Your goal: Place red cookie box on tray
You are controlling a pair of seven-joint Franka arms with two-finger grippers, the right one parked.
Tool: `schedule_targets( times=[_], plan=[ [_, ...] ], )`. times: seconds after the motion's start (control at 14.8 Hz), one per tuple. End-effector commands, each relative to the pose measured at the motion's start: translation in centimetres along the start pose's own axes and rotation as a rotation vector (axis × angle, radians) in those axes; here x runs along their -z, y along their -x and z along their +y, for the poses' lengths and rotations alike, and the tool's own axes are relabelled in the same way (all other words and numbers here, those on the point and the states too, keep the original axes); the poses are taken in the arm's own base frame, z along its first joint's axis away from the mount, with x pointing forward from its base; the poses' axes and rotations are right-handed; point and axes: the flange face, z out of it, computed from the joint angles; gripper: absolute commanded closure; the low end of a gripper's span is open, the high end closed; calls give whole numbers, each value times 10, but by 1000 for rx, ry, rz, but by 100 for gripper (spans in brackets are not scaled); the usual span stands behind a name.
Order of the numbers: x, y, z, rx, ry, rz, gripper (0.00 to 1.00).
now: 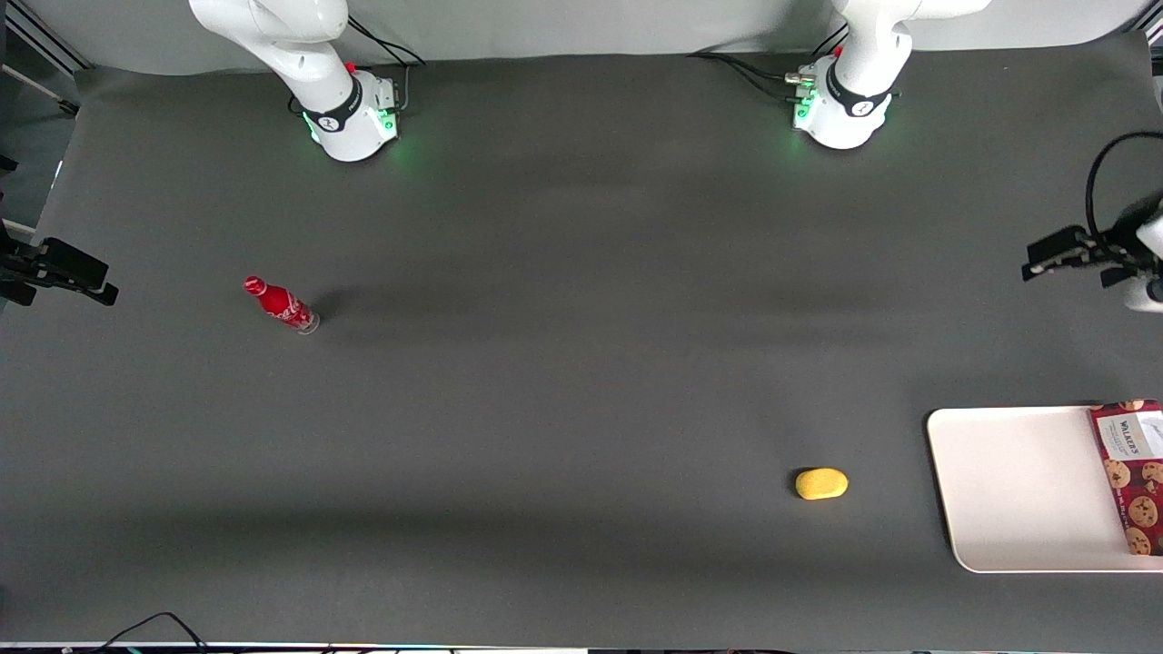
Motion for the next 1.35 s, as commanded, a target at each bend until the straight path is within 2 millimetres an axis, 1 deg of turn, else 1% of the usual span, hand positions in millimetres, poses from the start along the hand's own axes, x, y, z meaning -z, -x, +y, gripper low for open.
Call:
schedule_targets(
  times=[0.0, 0.14, 0.34, 0.47, 0.54, 0.61, 0.74, 0.88, 1.01, 1.15, 1.28],
  plan=[
    [28, 35, 26, -2, -16, 38, 0],
    [39, 44, 29, 10, -17, 33, 0],
    [56, 46, 34, 5, -21, 67, 0],
    [58, 41, 31, 10, -23, 68, 0],
    [54, 35, 31, 10, -22, 47, 0],
    [54, 28, 30, 12, -23, 34, 0],
    [62, 20, 30, 20, -25, 33, 0],
    [68, 13, 37, 19, -35, 37, 0],
    [74, 12, 38, 19, -57, 44, 0],
    [72, 10, 43, 5, -79, 39, 0],
    [71, 9, 42, 11, -84, 37, 0]
  ],
)
